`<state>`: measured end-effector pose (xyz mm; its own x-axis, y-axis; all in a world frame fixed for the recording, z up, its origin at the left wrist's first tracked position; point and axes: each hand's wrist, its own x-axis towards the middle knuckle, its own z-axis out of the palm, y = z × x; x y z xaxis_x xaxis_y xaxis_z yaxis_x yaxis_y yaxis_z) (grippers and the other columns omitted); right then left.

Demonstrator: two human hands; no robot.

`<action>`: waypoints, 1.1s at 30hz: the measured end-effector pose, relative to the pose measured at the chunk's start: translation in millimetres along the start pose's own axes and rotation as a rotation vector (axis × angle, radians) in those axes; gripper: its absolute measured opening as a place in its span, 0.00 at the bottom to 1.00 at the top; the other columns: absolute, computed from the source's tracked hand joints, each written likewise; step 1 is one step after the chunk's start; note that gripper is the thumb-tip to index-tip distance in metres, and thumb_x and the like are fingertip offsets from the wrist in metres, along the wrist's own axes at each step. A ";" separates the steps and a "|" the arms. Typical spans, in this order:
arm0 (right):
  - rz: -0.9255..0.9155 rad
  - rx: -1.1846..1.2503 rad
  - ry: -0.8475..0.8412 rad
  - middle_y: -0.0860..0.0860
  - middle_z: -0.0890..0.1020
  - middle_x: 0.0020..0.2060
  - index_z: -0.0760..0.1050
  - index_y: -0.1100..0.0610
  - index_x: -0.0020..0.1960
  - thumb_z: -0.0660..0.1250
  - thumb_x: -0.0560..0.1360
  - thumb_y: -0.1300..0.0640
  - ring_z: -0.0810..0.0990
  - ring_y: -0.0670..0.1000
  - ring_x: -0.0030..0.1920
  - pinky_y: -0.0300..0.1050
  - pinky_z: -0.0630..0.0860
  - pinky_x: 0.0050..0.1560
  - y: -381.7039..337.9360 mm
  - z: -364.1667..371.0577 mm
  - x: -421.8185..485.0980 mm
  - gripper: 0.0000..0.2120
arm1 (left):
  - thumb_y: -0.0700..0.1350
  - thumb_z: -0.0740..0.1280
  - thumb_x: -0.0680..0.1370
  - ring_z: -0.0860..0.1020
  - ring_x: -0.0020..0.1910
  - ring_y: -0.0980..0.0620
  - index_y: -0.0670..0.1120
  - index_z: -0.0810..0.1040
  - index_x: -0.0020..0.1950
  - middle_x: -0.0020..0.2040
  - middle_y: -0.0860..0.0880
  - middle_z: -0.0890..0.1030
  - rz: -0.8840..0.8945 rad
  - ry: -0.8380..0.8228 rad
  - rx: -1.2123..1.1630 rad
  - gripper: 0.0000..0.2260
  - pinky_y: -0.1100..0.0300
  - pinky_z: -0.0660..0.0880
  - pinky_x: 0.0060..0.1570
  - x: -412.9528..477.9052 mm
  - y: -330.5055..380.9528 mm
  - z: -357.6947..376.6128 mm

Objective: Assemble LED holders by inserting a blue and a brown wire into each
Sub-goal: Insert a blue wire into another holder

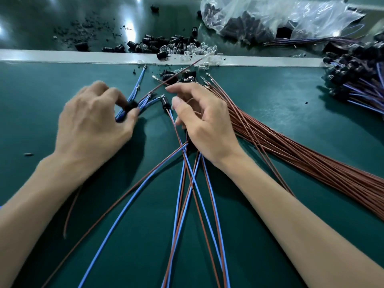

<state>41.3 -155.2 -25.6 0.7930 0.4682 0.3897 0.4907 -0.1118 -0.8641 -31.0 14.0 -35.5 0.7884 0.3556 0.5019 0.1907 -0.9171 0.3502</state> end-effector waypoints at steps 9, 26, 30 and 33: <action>-0.023 -0.061 -0.039 0.51 0.79 0.41 0.79 0.64 0.52 0.65 0.77 0.65 0.79 0.50 0.38 0.35 0.72 0.42 -1.4 -0.7 -1.6 0.06 | 0.46 0.71 0.73 0.79 0.40 0.38 0.43 0.77 0.47 0.40 0.42 0.81 0.086 0.024 0.109 0.08 0.47 0.73 0.40 0.6 -3.1 0.4; -0.037 -0.053 -0.064 0.48 0.78 0.40 0.80 0.64 0.51 0.65 0.77 0.64 0.77 0.46 0.39 0.40 0.75 0.45 0.1 1.8 -1.8 0.06 | 0.50 0.72 0.73 0.76 0.31 0.69 0.49 0.78 0.47 0.36 0.59 0.77 -0.247 0.140 -0.348 0.08 0.58 0.78 0.48 8.9 -2.7 -6.5; -0.050 -0.053 -0.062 0.48 0.78 0.39 0.80 0.65 0.51 0.65 0.77 0.65 0.77 0.46 0.37 0.42 0.76 0.44 1.3 2.7 -1.8 0.06 | 0.53 0.73 0.72 0.76 0.30 0.68 0.51 0.77 0.45 0.35 0.60 0.79 -0.322 0.166 -0.543 0.09 0.73 0.72 0.34 11.8 3.0 -14.4; -0.054 -0.030 -0.073 0.49 0.79 0.39 0.80 0.66 0.51 0.65 0.78 0.63 0.78 0.47 0.38 0.47 0.78 0.45 0.3 3.2 -2.5 0.08 | 0.47 0.75 0.72 0.76 0.28 0.64 0.51 0.77 0.42 0.31 0.59 0.81 -0.343 0.120 -0.804 0.07 0.71 0.72 0.31 9.8 13.7 -16.2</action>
<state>38.3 -153.6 -27.9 0.7373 0.5370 0.4098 0.5430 -0.1103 -0.8324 -30.1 7.9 -12.9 0.6879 0.6458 0.3312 -0.0998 -0.3678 0.9245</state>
